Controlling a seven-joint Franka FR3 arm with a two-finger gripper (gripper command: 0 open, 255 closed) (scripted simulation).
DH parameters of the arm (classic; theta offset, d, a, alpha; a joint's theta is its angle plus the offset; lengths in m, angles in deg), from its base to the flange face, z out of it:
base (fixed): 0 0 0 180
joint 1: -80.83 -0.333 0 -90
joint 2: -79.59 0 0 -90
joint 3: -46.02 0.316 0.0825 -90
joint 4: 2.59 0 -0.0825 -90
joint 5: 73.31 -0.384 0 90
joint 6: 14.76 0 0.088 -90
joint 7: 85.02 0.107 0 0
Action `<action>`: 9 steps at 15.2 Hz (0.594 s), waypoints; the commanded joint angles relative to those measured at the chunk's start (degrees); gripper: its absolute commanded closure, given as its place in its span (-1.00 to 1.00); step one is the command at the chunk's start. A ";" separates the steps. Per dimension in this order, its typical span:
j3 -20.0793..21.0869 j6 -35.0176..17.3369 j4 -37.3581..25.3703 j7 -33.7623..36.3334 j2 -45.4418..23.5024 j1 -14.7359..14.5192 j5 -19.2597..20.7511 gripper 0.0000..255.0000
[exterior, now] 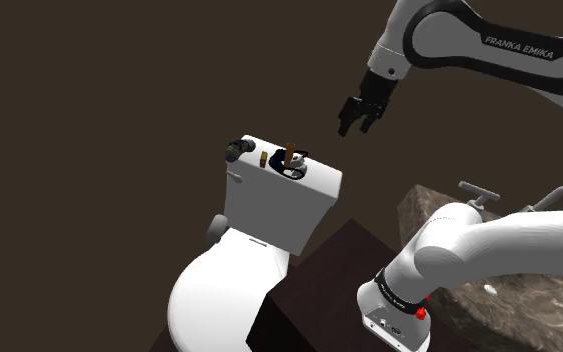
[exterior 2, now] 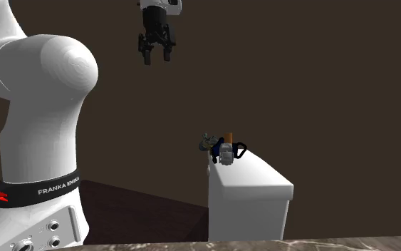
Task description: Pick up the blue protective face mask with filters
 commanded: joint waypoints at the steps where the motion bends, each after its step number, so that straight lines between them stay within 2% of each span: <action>1: 0.00 0.00 0.00 0.00 0.00 0.00 0.00 -1.00; 9: -4.03 -20.27 7.66 -3.22 -8.06 0.60 1.05 -1.00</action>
